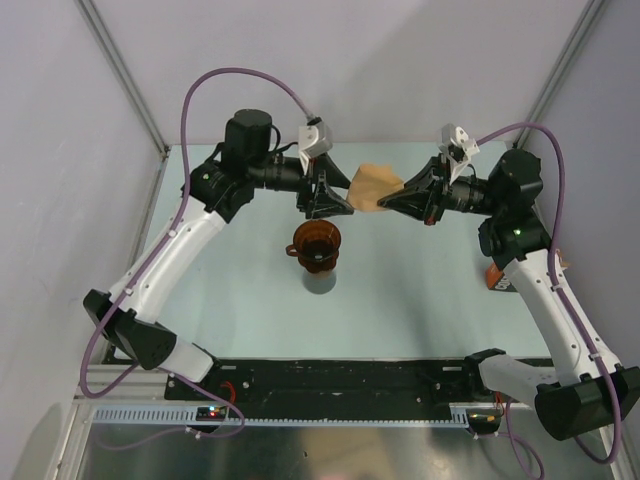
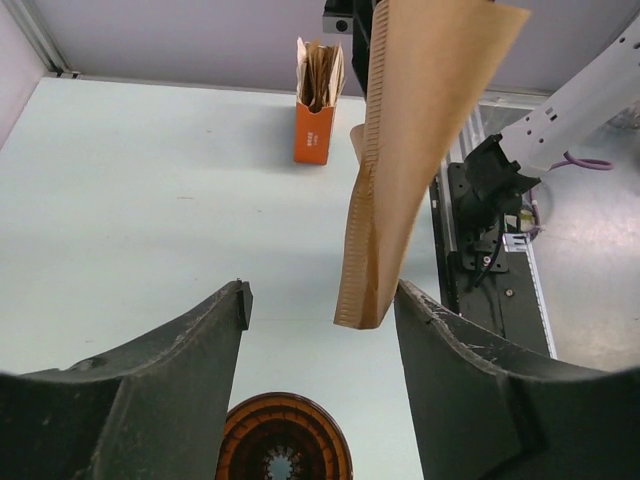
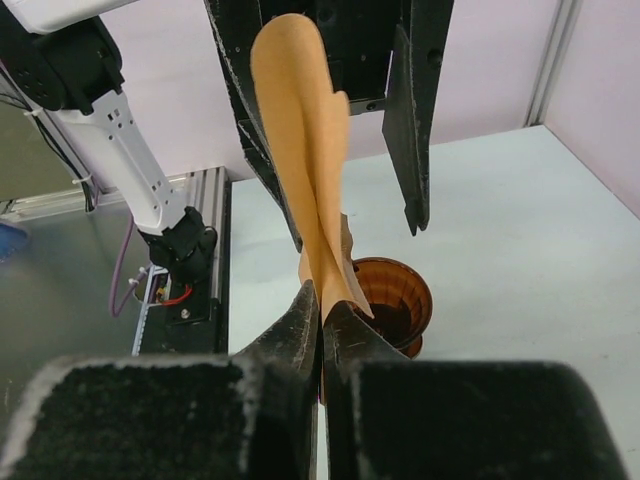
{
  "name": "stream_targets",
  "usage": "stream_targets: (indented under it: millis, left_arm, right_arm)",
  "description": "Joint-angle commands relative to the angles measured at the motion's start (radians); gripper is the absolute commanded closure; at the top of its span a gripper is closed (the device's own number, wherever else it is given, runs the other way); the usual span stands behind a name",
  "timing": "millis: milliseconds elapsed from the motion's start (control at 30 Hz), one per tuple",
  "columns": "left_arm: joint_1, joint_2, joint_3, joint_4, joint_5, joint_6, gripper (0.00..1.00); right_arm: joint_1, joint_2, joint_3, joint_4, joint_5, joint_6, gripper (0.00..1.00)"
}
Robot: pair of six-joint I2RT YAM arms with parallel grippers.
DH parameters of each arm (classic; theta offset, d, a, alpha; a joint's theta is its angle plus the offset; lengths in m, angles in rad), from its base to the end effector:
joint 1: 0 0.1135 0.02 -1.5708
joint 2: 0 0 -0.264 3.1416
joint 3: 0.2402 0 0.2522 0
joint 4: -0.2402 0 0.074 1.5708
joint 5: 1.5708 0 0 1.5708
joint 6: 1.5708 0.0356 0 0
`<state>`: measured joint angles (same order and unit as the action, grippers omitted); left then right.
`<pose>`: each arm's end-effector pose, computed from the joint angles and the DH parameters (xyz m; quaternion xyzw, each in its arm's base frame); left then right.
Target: Place the coffee filter in the dripper
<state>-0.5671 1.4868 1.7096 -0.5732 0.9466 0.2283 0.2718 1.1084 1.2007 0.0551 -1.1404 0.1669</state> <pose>0.2481 -0.1923 0.4567 0.5233 0.5713 -0.4542 0.4398 0.2114 0.0925 0.4451 -0.4370 0.5276 0.4828 0.5455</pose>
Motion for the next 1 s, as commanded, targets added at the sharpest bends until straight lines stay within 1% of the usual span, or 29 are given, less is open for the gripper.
stream_targets:
  millis: [0,167,200,233,267,300,333,367,433,467,567,600,633,700,767,833,933,967]
  left_arm:
    - [-0.016,-0.007,0.025,0.023,0.028,0.014,0.36]
    - [-0.029,0.009,0.046,0.023,0.059,0.016,0.48]
    - [-0.032,0.009,0.046,0.023,0.061,0.021,0.53]
    - [-0.035,0.01,0.044,0.023,0.052,0.027,0.62]
    - [-0.038,0.009,0.042,0.023,0.04,0.037,0.81]
    - [-0.038,0.009,0.04,0.023,0.027,0.044,0.9]
    - [-0.038,0.006,0.037,0.023,0.01,0.052,0.95]
    - [-0.036,0.003,0.037,0.023,-0.006,0.059,0.97]
    - [-0.033,-0.001,0.034,0.023,-0.022,0.066,0.99]
    - [-0.031,-0.002,0.032,0.023,-0.028,0.064,0.99]
    - [-0.028,-0.004,0.028,0.023,-0.013,0.057,1.0]
    - [-0.028,-0.002,0.032,0.023,-0.005,0.052,1.0]
    - [-0.027,0.002,0.036,0.023,0.01,0.045,1.0]
    - [-0.029,0.012,0.05,0.023,0.03,0.03,1.0]
    - [-0.03,0.018,0.062,0.024,0.038,0.021,1.0]
    - [-0.03,0.023,0.071,0.025,0.035,0.015,1.0]
    - [-0.031,0.024,0.076,0.026,0.024,0.008,1.0]
    - [-0.03,0.025,0.077,0.027,0.021,0.002,1.0]
  right_arm:
    - [0.002,0.006,0.039,0.047,-0.031,0.023,1.0]
    - [0.008,0.001,0.039,0.0,-0.007,-0.028,1.0]
    - [0.01,0.001,0.043,-0.009,-0.001,-0.04,1.0]
    - [0.012,0.0,0.045,-0.021,0.008,-0.048,1.0]
    - [0.011,0.0,0.053,-0.035,0.015,-0.059,1.0]
    - [0.009,-0.001,0.06,-0.064,0.025,-0.069,1.0]
    - [0.006,-0.004,0.067,-0.087,0.033,-0.087,1.0]
    - [0.001,-0.007,0.073,-0.12,0.042,-0.105,1.0]
    - [-0.012,-0.016,0.079,-0.164,0.054,-0.137,1.0]
    - [-0.021,-0.02,0.079,-0.179,0.056,-0.147,0.97]
    - [-0.033,-0.02,0.08,-0.205,0.046,-0.149,0.56]
    - [-0.027,-0.016,0.081,-0.205,0.042,-0.147,0.47]
    - [-0.021,-0.012,0.08,-0.205,0.04,-0.148,0.41]
    - [0.0,0.0,0.076,-0.188,0.039,-0.147,0.33]
    - [0.022,0.015,0.07,-0.158,0.043,-0.138,0.3]
    - [0.043,0.03,0.067,-0.123,0.045,-0.122,0.3]
    - [0.07,0.046,0.062,-0.08,0.061,-0.105,0.32]
    - [0.077,0.05,0.06,-0.073,0.066,-0.101,0.35]
